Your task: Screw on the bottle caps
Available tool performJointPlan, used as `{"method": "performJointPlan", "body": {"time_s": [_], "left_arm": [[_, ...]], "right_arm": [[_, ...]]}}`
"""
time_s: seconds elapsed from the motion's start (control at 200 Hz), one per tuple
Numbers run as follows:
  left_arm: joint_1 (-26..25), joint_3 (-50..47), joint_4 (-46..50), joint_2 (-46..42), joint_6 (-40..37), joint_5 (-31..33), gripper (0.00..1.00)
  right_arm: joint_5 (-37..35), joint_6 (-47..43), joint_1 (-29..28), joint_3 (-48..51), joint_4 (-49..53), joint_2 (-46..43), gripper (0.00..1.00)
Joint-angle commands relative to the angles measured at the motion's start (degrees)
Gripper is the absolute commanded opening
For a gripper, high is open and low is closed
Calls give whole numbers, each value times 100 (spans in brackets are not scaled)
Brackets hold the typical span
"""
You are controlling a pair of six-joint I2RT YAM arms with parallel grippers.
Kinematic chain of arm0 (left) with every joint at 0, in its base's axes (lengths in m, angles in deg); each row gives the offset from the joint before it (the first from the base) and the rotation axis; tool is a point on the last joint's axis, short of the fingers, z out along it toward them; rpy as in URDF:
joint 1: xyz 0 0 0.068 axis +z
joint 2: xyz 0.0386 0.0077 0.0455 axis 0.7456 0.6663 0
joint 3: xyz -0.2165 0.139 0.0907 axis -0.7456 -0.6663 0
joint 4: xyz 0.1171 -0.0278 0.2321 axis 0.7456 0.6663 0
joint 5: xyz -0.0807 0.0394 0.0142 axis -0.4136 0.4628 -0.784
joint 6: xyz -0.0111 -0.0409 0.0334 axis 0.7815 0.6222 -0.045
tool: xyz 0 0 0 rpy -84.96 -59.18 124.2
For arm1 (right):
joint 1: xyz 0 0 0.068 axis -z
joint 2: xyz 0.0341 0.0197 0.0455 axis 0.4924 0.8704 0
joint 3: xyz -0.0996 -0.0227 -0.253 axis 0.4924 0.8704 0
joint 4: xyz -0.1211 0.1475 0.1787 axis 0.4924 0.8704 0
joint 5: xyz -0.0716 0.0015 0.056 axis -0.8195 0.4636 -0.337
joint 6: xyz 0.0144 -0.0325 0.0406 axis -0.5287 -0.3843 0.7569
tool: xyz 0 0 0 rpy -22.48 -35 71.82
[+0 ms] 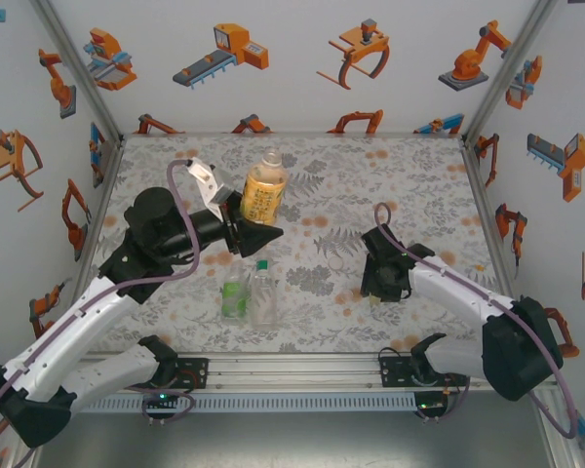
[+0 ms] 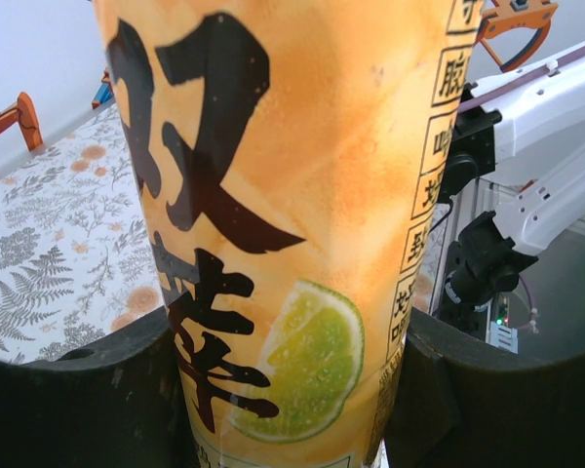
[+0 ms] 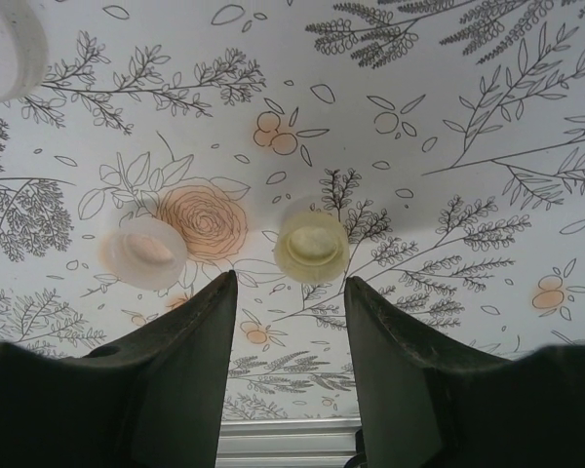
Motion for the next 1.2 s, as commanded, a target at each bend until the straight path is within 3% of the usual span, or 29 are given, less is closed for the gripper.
{"method": "performJointPlan", "body": {"time_s": [0.0, 1.192], "left_arm": [[-7, -107, -106, -177, 64, 105, 0], [1, -184, -268, -161, 156, 249, 0]], "right_arm": [[-121, -106, 49, -180, -111, 78, 47], [-101, -115, 131, 210, -409, 405, 47]]}}
